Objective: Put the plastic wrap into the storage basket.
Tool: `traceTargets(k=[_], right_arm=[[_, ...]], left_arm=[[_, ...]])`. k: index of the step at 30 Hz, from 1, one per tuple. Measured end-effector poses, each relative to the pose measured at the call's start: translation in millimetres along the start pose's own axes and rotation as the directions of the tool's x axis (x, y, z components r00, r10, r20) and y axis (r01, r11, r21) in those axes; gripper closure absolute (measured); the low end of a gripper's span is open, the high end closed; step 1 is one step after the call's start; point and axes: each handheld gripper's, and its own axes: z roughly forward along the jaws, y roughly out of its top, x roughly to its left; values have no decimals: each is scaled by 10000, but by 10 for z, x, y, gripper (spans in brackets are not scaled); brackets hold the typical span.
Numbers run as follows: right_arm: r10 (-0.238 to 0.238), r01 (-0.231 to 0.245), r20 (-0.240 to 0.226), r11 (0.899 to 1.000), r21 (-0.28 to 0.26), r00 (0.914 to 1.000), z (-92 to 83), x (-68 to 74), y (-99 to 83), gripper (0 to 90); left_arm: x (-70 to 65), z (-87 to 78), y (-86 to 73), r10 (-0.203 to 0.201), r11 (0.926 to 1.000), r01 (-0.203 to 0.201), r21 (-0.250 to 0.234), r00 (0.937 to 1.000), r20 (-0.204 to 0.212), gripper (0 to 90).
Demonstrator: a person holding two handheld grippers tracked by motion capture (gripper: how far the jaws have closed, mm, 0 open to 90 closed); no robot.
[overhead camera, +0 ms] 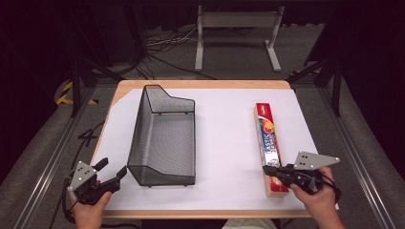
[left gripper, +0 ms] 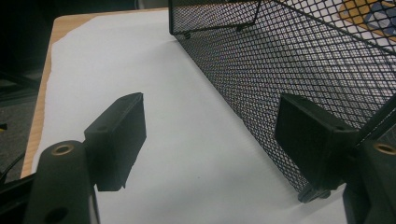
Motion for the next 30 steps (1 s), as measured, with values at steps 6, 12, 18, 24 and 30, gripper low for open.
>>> traceTargets(k=[6, 12, 18, 24, 30], right_arm=[[37, -47, 138, 9975, 703, 9999, 136, 13, -40, 900], [47, -81, 254, 9910, 1339, 9997, 221, 33, -87, 900], [226, -274, 244, 9760, 2162, 9994, 296, 58, -155, 900], [383, -438, 261, 9643, 2613, 9989, 321, 87, -183, 900], [258, -414, 542, 9497, 3104, 9982, 349, 150, -159, 900]], left_arm=[[4, 3, 1, -5, 10000, 5, 22, 10000, -31, 260], [4, 11, 4, -23, 10000, 23, 29, 10000, -43, 260], [8, 39, 16, -13, 10000, 13, 62, 10000, -46, 260], [10, 73, 31, -34, 10000, 34, 83, 10000, -16, 261], [15, 98, 48, -22, 10000, 22, 73, 10000, 13, 260]])
